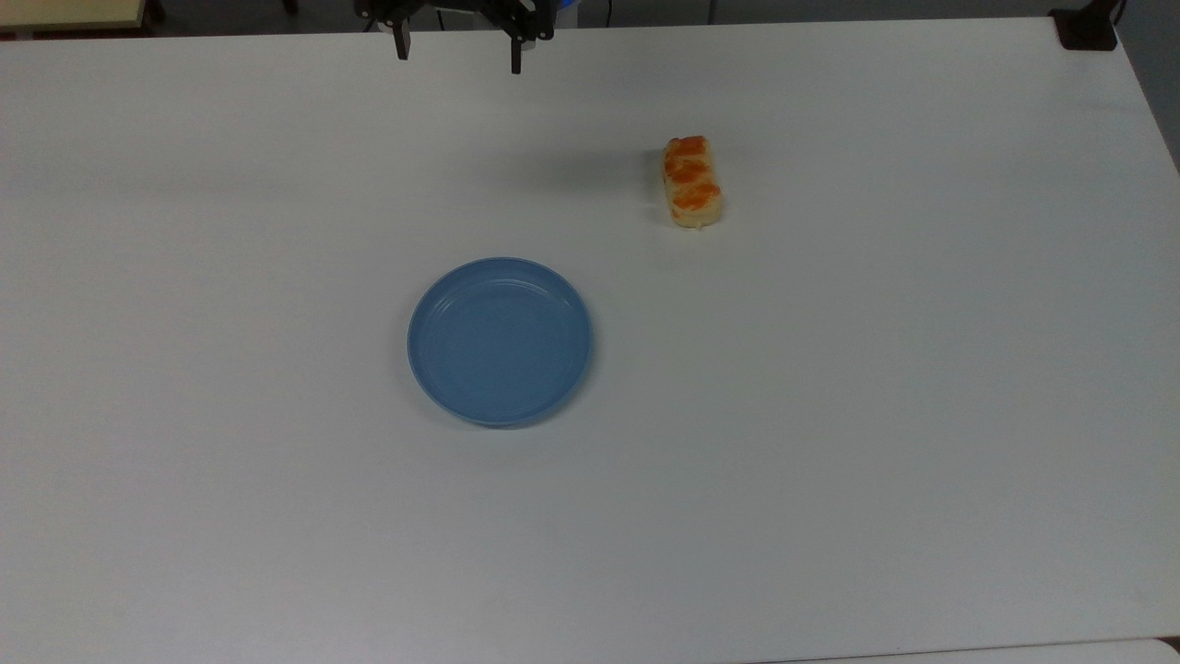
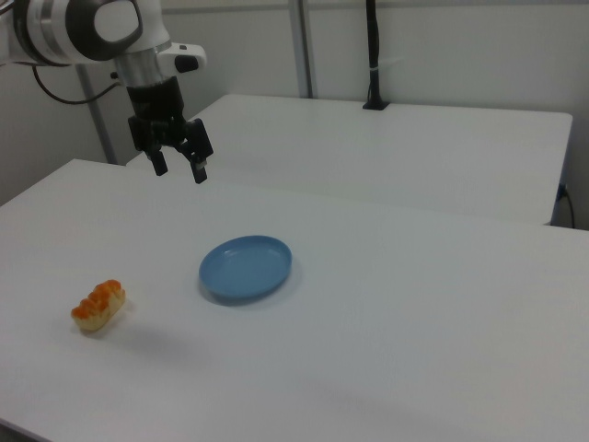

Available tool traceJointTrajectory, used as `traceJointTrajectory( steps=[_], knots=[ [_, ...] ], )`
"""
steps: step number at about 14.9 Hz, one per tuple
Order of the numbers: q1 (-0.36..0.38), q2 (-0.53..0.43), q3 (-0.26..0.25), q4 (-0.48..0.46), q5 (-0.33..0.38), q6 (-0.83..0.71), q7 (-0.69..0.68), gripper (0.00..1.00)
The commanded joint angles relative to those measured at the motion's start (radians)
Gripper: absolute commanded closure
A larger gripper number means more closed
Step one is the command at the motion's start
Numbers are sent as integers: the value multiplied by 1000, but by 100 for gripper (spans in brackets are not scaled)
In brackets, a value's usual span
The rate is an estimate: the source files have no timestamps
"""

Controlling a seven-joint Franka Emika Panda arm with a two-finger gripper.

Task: Put the bread onto the plate
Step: 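Move the open gripper over the orange-topped bread roll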

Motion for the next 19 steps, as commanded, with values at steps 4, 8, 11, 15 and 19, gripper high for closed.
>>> traceJointTrajectory(
  steps=[4,8,11,15,19],
  knots=[
    [10,-24,-7,-26,-3,-25,-9,0],
    [11,-22,-5,-27,-3,-23,-20,0],
    [20,-18,4,-52,1,-12,-21,0],
    [112,-18,4,-148,14,53,-6,0],
    [224,-4,4,-297,52,185,80,0]
  ],
)
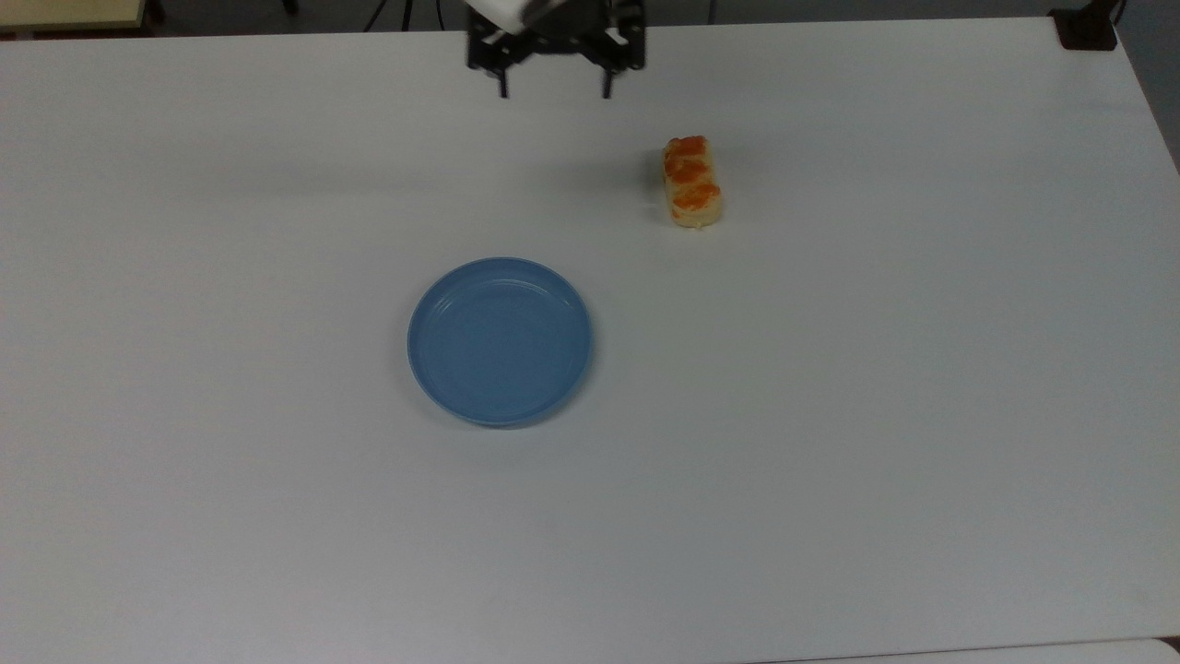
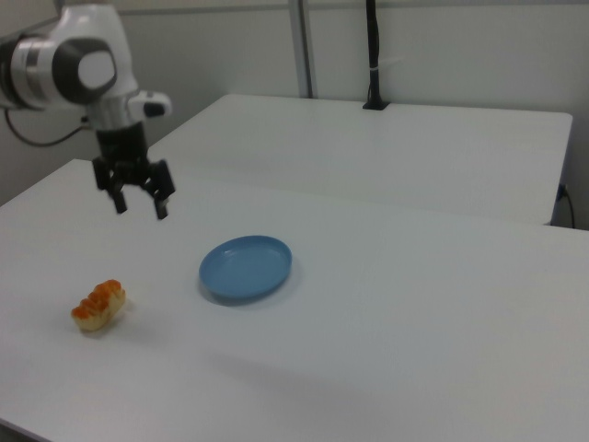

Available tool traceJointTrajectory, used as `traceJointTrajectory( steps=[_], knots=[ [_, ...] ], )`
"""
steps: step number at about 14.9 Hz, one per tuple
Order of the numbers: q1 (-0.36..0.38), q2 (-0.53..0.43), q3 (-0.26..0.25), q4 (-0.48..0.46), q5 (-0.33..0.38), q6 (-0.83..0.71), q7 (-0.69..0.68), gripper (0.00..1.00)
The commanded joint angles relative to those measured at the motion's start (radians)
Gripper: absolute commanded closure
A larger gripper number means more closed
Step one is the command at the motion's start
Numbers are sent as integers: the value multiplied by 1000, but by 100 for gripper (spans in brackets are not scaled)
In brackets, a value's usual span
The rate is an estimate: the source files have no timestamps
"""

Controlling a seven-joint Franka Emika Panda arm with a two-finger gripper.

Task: Put the bread onto the plate
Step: 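Move the open gripper over the orange-topped bread roll, then lower the gripper and close it around the bread roll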

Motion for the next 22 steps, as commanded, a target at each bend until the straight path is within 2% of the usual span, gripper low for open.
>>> traceJointTrajectory(
  steps=[1,7,13,15,17,19,20,21,22],
  knots=[
    [108,3,-8,-151,23,135,103,0],
    [214,72,-8,-308,26,391,262,0],
    [258,154,-4,-318,26,466,279,0],
    [255,180,36,-318,26,479,280,0],
    [255,197,41,-318,25,488,280,1],
    [254,198,41,-317,25,491,280,36],
    [254,198,41,-317,25,486,280,50],
    [249,197,41,-314,25,479,280,60],
    [240,192,41,-308,25,474,279,66]
  ],
)
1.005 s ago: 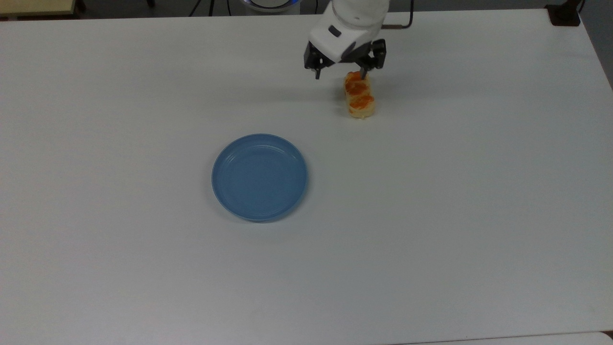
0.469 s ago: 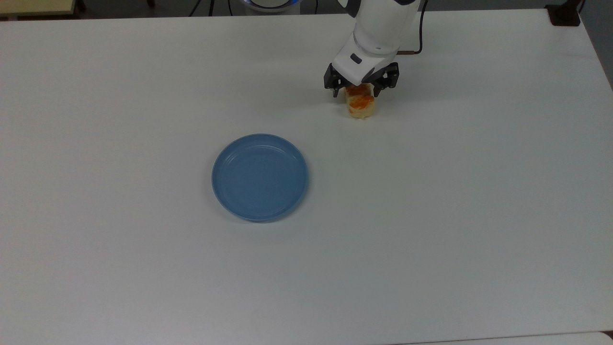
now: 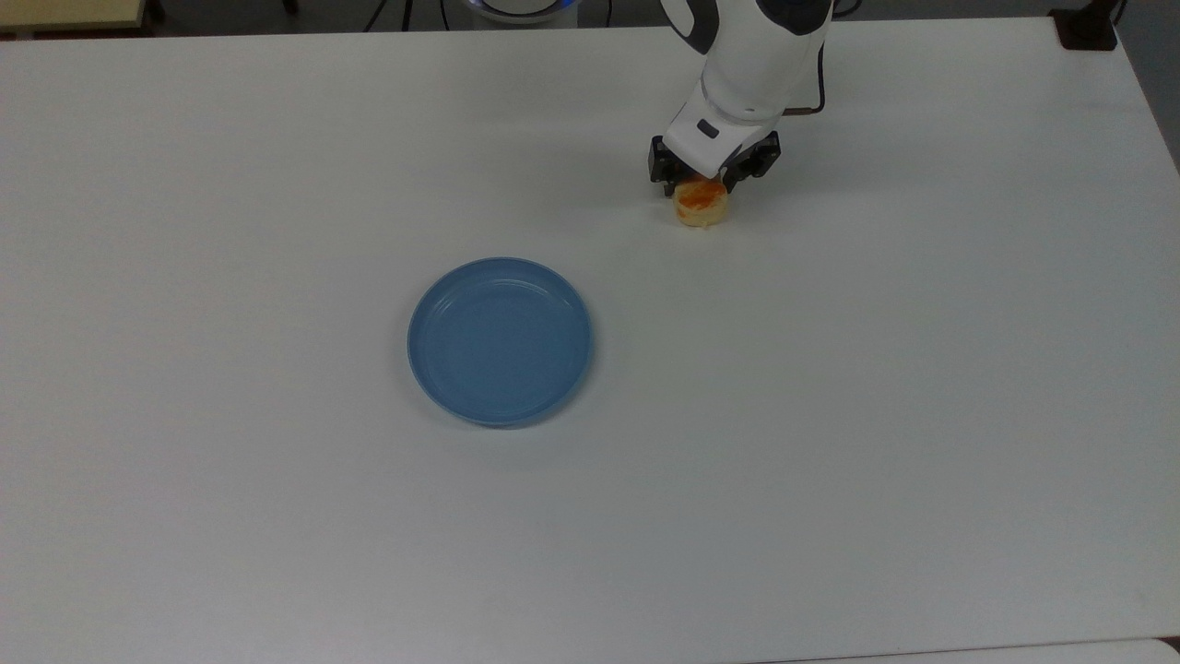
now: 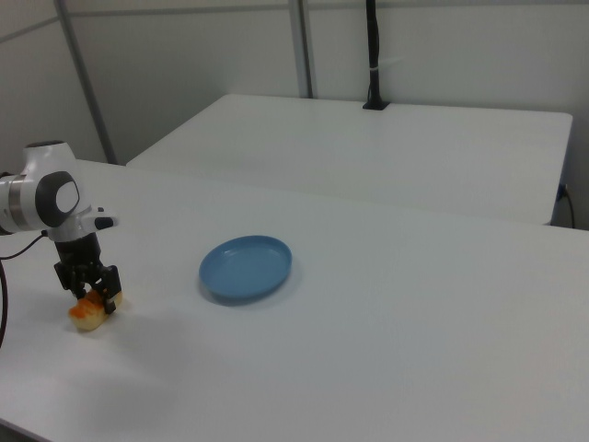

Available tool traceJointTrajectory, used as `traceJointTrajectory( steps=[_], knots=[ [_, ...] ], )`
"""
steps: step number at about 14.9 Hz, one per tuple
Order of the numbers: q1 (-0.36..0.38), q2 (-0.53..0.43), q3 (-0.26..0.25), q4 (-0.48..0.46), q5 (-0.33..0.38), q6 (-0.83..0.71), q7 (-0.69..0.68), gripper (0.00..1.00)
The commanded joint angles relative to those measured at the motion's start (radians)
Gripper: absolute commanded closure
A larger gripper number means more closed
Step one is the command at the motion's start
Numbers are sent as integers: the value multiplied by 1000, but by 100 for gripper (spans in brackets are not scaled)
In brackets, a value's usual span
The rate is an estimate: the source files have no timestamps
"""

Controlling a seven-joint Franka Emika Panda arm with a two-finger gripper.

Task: Put the bread onto the plate
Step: 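Lift the bread roll and carry it over the blue plate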

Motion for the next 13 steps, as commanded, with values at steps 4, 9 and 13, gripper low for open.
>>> traceJointTrajectory(
  steps=[4,9,13],
  knots=[
    [-130,-9,-11,200,3,-191,-81,67],
    [-302,103,-11,461,-7,-261,-242,67],
    [-386,219,-11,540,-92,-246,-360,67]
  ],
)
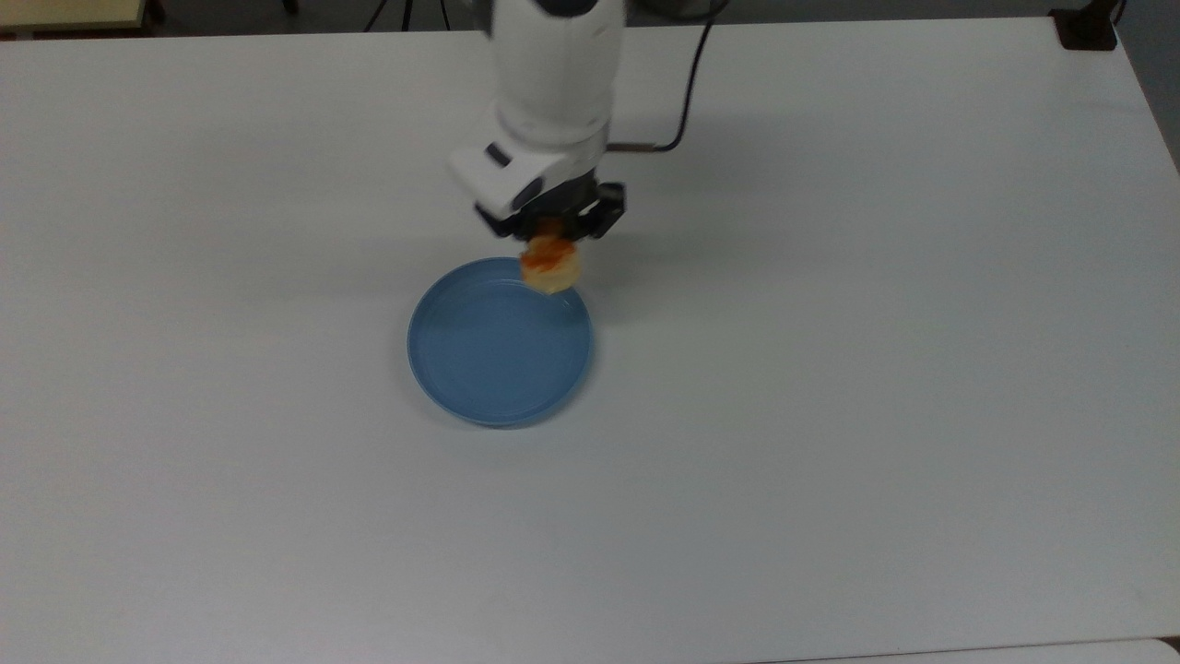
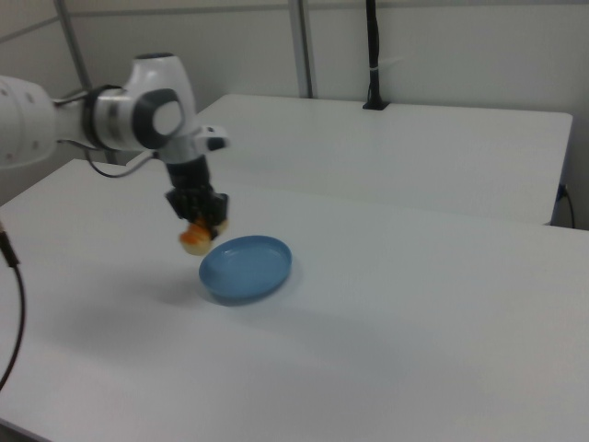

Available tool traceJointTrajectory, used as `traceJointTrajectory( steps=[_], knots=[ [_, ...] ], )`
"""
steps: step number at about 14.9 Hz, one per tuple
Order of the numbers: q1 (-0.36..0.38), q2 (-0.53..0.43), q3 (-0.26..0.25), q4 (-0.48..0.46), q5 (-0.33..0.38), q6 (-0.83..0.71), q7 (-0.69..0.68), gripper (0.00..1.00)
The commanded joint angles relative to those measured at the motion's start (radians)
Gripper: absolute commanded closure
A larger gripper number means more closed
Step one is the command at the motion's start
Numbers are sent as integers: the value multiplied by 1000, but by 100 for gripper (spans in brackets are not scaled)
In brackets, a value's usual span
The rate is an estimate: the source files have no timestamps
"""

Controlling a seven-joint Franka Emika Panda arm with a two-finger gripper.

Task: Put the bread onto the plate
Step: 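Lift the bread roll and carry it over the blue plate, then lower the bread onto the plate and open the gripper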

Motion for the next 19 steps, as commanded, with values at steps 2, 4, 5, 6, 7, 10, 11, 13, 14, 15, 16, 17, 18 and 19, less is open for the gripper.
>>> traceJointTrajectory(
  steps=[2,4,5,6,7,10,11,13,14,15,16,17,18,19],
  knots=[
    [-54,159,3,96,-67,14,-125,67],
    [-61,197,3,95,-64,103,-124,65],
    [-60,216,3,95,-59,144,-113,62],
    [-58,219,3,95,-58,163,-113,51],
    [-57,220,3,93,-62,166,-111,26],
    [-52,219,3,95,-68,168,-72,0],
    [-52,214,3,95,-67,166,-72,0],
    [-52,184,3,96,-64,159,-69,0],
    [-51,149,3,96,-56,148,-67,0],
    [-51,109,3,95,-55,114,-53,0],
    [-49,81,3,96,-56,78,-30,0],
    [-49,49,3,96,-55,41,-6,0],
    [-52,-3,2,96,-50,-20,20,0],
    [-52,-37,2,95,-50,-70,25,0]
  ],
)
